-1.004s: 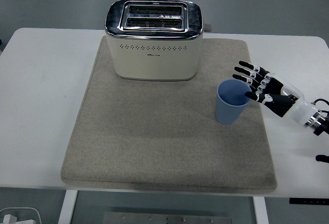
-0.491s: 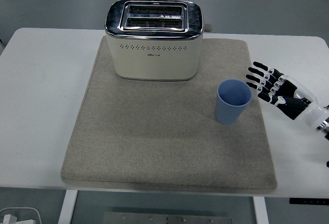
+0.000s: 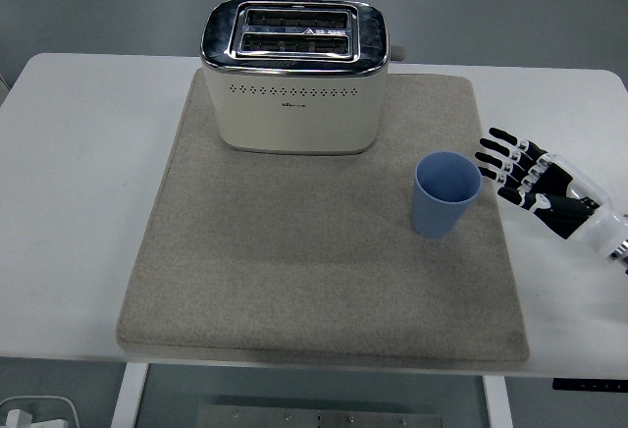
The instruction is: Put the water cup in front of the bread machine
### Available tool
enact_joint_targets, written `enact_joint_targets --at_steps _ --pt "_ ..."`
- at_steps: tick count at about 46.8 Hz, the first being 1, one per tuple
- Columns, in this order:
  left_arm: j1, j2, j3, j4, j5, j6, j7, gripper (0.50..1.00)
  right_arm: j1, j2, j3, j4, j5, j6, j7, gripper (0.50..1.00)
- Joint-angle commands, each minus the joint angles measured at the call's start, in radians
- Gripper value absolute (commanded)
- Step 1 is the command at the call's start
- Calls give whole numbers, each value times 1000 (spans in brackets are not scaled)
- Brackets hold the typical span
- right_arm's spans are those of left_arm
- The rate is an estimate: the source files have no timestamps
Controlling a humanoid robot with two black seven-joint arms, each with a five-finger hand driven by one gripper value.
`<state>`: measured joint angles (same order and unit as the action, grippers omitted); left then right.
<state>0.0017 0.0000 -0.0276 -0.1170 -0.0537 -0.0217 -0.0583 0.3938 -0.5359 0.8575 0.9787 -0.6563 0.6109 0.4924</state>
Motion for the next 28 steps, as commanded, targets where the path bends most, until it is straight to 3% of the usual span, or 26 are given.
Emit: enact_joint_targets --at_steps 1,28 --pt "0 0 0 0 0 0 0 1000 -3 4 -2 0 -6 0 0 940" --pt "1 0 0 0 0 0 0 1000 -21 74 0 0 -65 0 0 940"
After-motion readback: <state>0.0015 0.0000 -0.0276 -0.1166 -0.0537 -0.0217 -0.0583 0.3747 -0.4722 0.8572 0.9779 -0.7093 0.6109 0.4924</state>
